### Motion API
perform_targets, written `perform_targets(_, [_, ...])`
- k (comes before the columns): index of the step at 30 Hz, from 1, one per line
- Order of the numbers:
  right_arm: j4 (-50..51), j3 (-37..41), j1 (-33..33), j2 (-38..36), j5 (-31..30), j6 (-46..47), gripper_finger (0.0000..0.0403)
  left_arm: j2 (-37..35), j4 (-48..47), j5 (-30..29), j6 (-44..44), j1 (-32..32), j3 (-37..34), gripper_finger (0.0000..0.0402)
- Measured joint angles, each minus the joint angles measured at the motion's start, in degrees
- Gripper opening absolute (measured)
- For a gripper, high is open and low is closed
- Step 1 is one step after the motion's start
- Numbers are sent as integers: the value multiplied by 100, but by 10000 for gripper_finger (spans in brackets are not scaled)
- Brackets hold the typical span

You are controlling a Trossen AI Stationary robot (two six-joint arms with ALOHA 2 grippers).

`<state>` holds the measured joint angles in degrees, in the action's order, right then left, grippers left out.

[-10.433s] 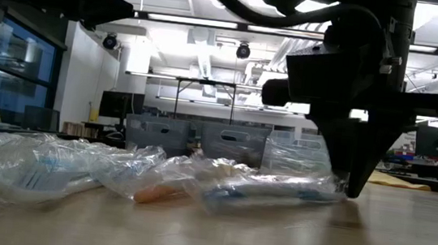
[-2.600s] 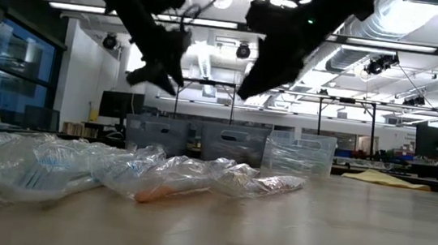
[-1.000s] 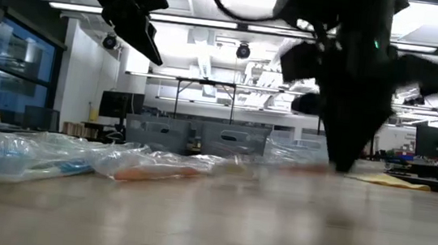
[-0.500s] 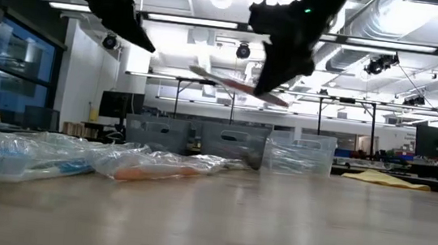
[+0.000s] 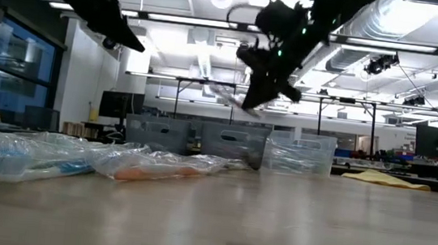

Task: Pick & Place Toothbrushes
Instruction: Put the orange toothbrush into the right black bin

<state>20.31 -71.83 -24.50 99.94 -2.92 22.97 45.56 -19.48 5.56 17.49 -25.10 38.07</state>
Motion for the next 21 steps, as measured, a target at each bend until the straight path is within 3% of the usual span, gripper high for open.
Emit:
perform_targets(8, [45,-304,-386,547,631,231,14,0,58,7,3,0,-119,163])
perform_targets(14, [1028,-1035,-334,942,610,124,14,-20,17,7,1,0,-119,163])
perform_targets(21, [1488,-1215,-310,1119,352,190,14,-20,-57,7,-60,0,-119,163])
